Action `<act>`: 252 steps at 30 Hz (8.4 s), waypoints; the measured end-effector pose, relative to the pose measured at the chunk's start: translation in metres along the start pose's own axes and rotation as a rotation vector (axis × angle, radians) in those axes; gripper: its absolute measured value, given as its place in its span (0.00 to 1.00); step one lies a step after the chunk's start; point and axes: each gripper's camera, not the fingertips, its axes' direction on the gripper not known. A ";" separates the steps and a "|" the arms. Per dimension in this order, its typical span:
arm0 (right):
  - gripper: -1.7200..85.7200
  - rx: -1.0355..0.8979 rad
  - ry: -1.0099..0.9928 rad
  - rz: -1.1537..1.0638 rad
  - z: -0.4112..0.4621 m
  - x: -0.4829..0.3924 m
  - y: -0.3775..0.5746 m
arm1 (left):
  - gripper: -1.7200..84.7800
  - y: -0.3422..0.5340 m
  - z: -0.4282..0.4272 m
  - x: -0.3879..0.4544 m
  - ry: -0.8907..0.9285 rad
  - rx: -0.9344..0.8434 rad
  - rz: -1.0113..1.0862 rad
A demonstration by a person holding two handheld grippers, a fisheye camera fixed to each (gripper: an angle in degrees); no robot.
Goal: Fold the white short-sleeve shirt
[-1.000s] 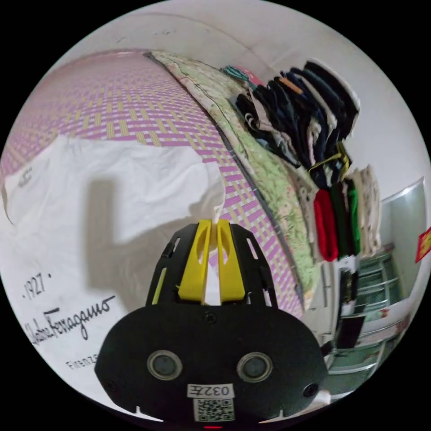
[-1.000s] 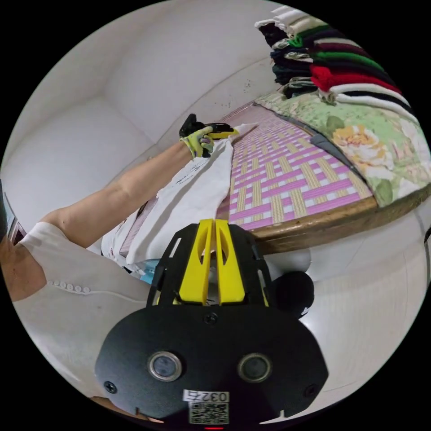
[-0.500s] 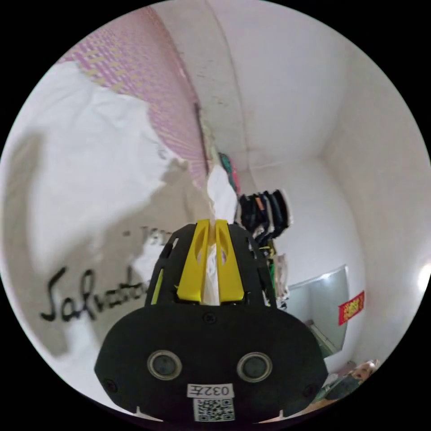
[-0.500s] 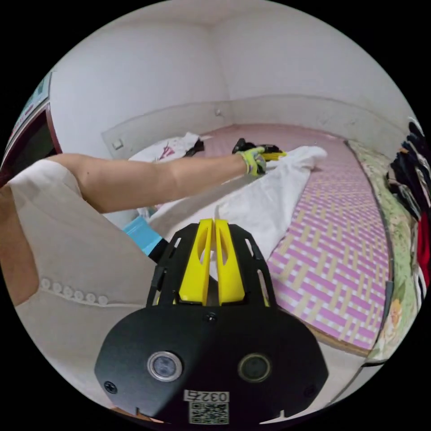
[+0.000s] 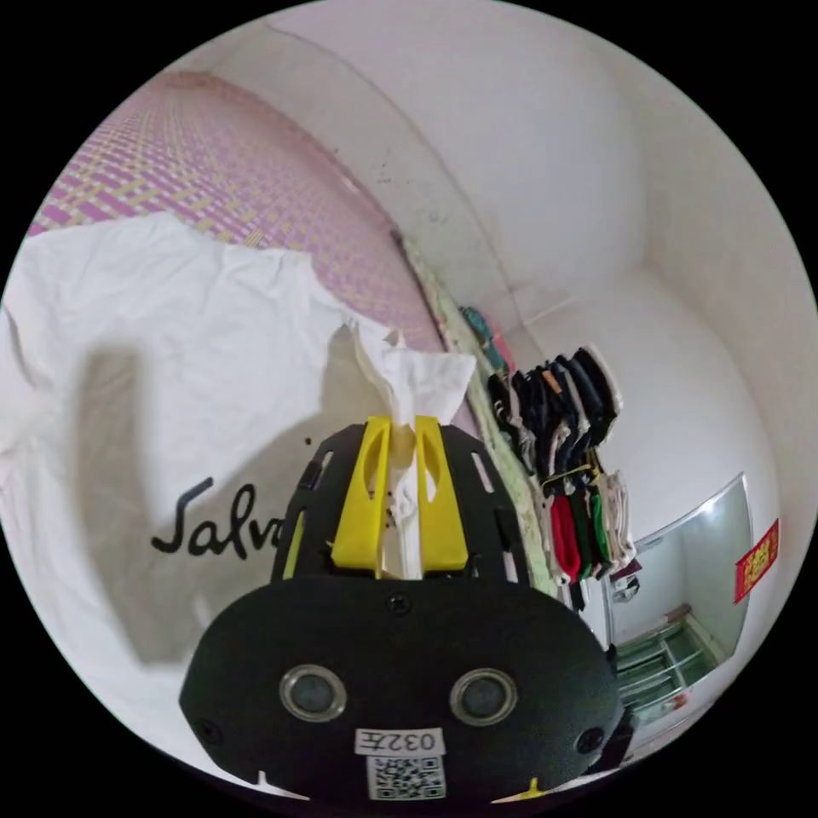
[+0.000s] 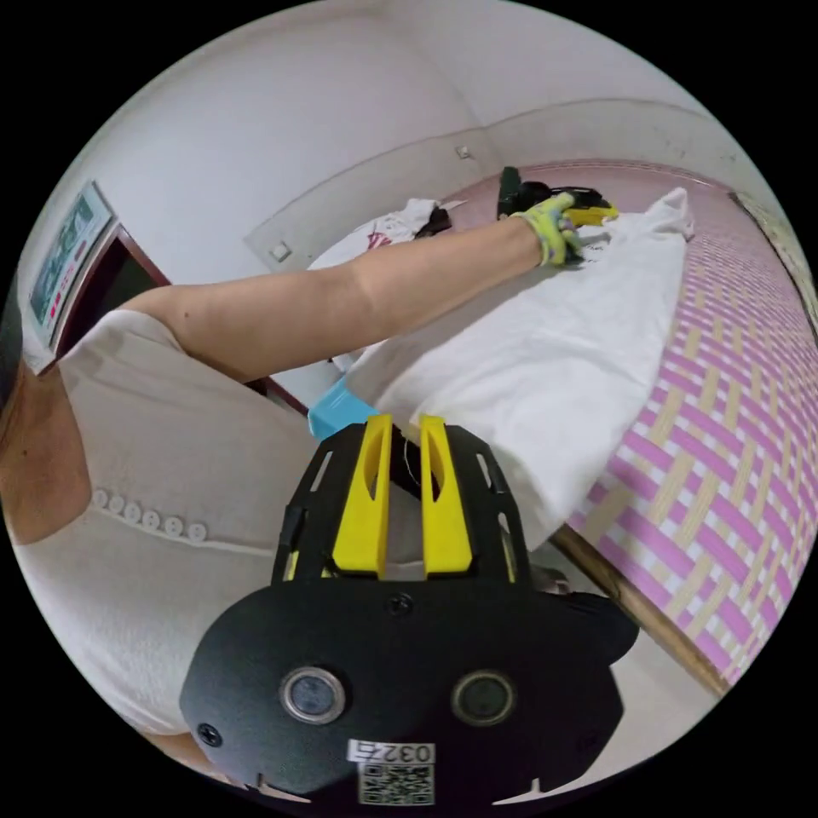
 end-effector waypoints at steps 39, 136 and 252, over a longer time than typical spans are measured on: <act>0.02 0.168 0.385 -0.071 -0.021 -0.003 -0.265 | 0.01 0.084 0.009 0.052 0.004 -0.071 0.306; 0.02 -0.122 0.350 0.030 0.000 -0.027 -0.203 | 0.01 0.074 -0.025 -0.050 0.128 0.048 0.150; 0.05 -0.076 0.006 -0.230 0.117 -0.050 -0.087 | 0.05 0.531 -0.176 -0.036 -0.264 -0.241 0.909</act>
